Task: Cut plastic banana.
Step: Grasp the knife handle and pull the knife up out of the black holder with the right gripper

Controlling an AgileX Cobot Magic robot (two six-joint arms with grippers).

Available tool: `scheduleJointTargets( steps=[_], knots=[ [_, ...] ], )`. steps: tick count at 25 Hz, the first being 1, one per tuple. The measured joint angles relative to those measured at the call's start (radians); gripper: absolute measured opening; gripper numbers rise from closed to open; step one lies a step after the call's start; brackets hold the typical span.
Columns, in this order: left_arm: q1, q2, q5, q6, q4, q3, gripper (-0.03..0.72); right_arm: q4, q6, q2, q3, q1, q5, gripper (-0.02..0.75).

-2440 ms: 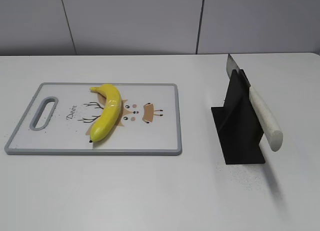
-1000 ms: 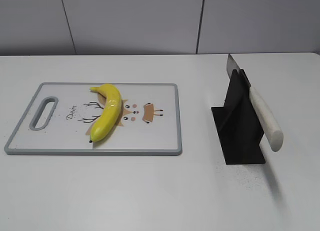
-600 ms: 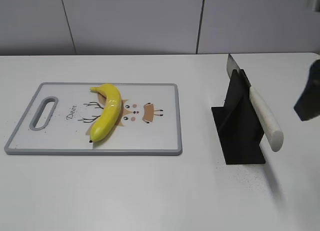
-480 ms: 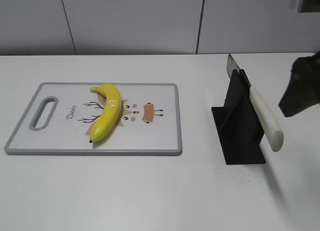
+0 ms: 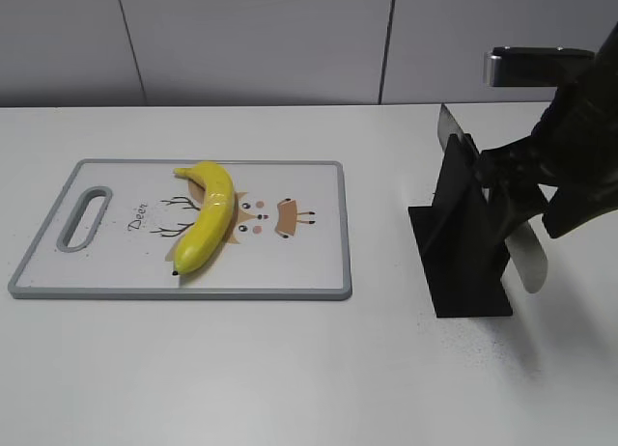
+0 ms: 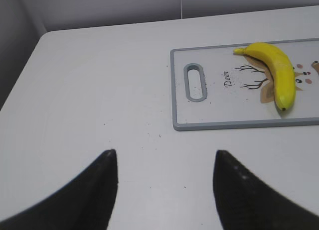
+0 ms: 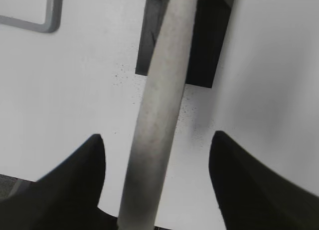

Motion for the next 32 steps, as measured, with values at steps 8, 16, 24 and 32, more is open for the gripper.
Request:
scheduleJointTargets(
  steps=[8,16,24,32],
  knots=[
    [0.0,0.0,0.0,0.0,0.0,0.0,0.584,-0.014,0.059,0.076,0.0,0.0,-0.004,0.504],
    [0.0,0.0,0.0,0.0,0.0,0.0,0.584,-0.01,0.082,0.092,0.0,0.0,0.007,0.391],
    [0.0,0.0,0.0,0.0,0.0,0.0,0.584,0.047,0.106,0.095,0.0,0.0,0.031,0.193],
    [0.0,0.0,0.0,0.0,0.0,0.0,0.584,0.046,0.131,0.085,-0.003,0.0,0.04,0.192]
  ],
)
